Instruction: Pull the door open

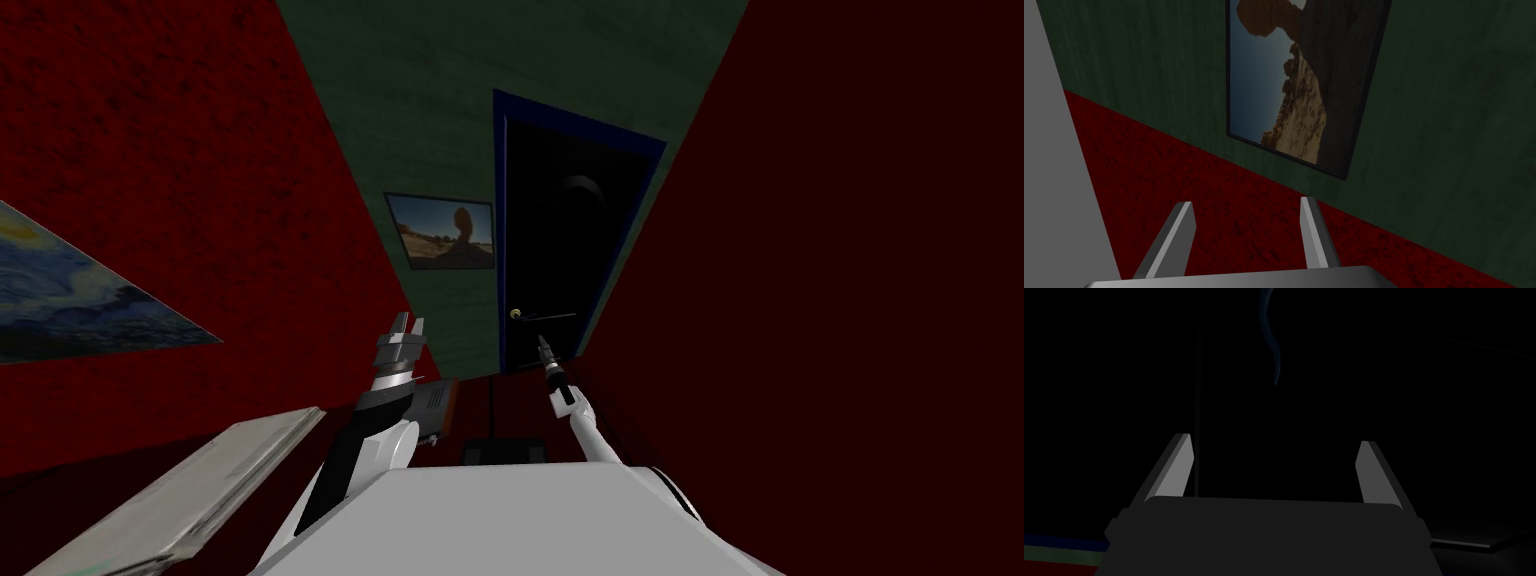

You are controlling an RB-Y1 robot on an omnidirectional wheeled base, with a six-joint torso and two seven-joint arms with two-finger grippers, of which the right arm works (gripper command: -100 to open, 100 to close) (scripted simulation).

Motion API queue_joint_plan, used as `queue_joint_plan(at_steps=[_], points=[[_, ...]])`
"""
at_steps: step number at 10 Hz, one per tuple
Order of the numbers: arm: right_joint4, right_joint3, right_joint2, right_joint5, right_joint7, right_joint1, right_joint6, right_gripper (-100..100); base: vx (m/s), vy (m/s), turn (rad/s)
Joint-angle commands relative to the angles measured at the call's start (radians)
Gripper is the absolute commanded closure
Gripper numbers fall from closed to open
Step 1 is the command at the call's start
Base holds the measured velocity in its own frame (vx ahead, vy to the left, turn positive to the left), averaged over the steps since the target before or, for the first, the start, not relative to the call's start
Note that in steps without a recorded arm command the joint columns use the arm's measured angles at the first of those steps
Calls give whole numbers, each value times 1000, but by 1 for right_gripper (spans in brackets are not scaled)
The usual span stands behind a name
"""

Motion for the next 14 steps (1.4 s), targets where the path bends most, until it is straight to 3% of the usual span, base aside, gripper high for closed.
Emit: queue_joint_plan(at_steps=[1,3,4,10,14], points=[[8,-4,-14,-3,4,-4,-4,-100,-189,-9,41],[33,-21,-34,-20,1,-14,-12,-100,-85,4,117],[33,-21,-34,-20,1,-14,-12,-100,127,36,77],[40,-26,-14,-25,0,-17,-15,-100,188,14,-1],[43,-27,-3,-27,0,-18,-16,-100,200,73,7]])
